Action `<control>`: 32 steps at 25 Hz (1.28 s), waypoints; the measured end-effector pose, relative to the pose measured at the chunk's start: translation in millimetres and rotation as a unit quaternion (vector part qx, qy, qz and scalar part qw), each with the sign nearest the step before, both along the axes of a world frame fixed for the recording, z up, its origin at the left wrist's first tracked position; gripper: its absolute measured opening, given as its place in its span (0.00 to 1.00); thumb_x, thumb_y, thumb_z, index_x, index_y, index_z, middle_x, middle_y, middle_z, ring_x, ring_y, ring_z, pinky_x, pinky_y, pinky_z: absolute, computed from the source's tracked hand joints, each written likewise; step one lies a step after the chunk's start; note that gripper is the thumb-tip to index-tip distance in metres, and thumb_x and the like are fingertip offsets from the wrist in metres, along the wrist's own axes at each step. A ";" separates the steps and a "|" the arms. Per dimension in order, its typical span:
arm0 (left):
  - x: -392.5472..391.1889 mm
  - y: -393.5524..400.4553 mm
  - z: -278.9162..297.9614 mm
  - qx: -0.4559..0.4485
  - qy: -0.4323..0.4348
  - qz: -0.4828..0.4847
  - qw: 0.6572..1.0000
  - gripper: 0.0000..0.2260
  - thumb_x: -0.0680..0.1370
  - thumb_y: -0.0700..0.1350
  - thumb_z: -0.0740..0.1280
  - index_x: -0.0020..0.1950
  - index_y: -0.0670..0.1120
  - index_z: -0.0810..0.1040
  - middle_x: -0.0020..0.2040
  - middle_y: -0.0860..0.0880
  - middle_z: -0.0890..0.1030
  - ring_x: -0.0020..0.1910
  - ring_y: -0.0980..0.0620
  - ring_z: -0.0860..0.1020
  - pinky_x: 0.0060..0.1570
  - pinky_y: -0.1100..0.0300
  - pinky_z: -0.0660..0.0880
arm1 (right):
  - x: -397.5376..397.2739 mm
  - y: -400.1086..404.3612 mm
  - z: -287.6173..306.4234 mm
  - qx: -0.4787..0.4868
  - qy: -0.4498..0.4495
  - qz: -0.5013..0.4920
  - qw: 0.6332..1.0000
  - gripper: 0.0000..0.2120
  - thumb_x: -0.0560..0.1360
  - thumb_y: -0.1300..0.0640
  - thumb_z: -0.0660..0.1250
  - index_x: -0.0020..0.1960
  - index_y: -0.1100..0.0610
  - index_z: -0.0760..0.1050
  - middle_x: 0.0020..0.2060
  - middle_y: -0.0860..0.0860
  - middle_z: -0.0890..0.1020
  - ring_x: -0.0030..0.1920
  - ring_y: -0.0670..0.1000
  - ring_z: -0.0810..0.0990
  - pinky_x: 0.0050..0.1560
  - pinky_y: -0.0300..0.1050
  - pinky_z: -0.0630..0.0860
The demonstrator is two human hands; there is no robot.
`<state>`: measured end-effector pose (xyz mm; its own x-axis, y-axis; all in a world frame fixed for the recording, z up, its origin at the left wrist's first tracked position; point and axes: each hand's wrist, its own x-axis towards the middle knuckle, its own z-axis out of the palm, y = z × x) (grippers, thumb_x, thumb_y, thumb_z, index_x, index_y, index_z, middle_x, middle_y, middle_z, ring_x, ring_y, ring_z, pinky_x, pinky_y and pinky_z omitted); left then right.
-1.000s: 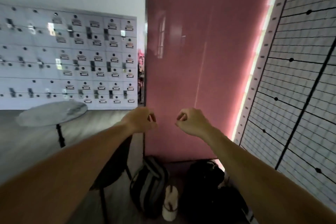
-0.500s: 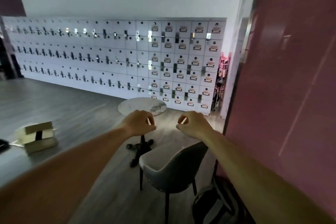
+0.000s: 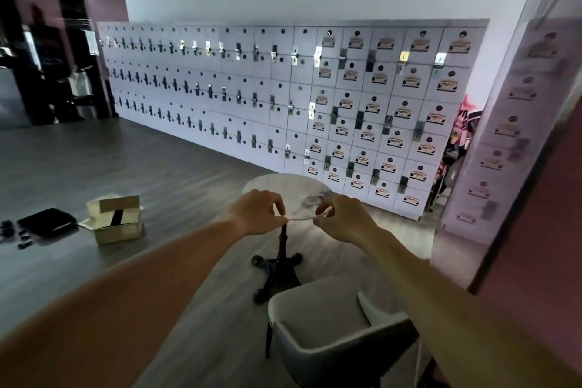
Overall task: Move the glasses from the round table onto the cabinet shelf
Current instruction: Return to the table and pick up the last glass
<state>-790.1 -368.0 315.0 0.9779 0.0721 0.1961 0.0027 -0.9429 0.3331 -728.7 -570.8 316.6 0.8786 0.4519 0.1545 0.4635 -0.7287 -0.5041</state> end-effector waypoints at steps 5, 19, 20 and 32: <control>79.0 67.1 -17.1 -0.010 0.017 0.008 1.000 0.05 0.72 0.54 0.71 0.46 0.55 0.80 0.41 0.55 0.83 0.42 0.56 0.80 0.46 0.59 0.76 | 82.8 61.6 -18.8 -0.005 0.014 0.014 1.000 0.10 0.72 0.50 0.71 0.52 0.50 0.81 0.52 0.51 0.84 0.48 0.49 0.81 0.53 0.45 0.79; 318.4 223.9 -24.7 -0.020 0.035 -0.060 0.997 0.07 0.73 0.55 0.71 0.48 0.54 0.81 0.39 0.57 0.81 0.41 0.58 0.80 0.47 0.58 0.77 | 293.2 208.9 -29.2 0.001 0.007 -0.069 0.998 0.04 0.71 0.50 0.71 0.43 0.44 0.76 0.53 0.51 0.84 0.49 0.50 0.82 0.53 0.47 0.80; 335.3 228.1 -27.4 -0.020 0.038 -0.065 0.997 0.07 0.73 0.55 0.71 0.48 0.53 0.81 0.39 0.57 0.81 0.40 0.58 0.79 0.47 0.58 0.77 | 308.4 213.3 -32.4 -0.001 0.007 -0.073 0.997 0.04 0.71 0.50 0.72 0.43 0.44 0.76 0.54 0.51 0.84 0.49 0.50 0.82 0.51 0.45 0.79; 552.9 248.0 -54.2 -0.022 0.079 -0.096 0.992 0.07 0.74 0.55 0.71 0.48 0.54 0.80 0.39 0.58 0.80 0.41 0.56 0.79 0.46 0.58 0.75 | 513.7 227.7 -55.6 0.009 0.029 -0.099 0.995 0.04 0.72 0.51 0.72 0.46 0.46 0.78 0.50 0.53 0.85 0.46 0.51 0.83 0.50 0.52 0.83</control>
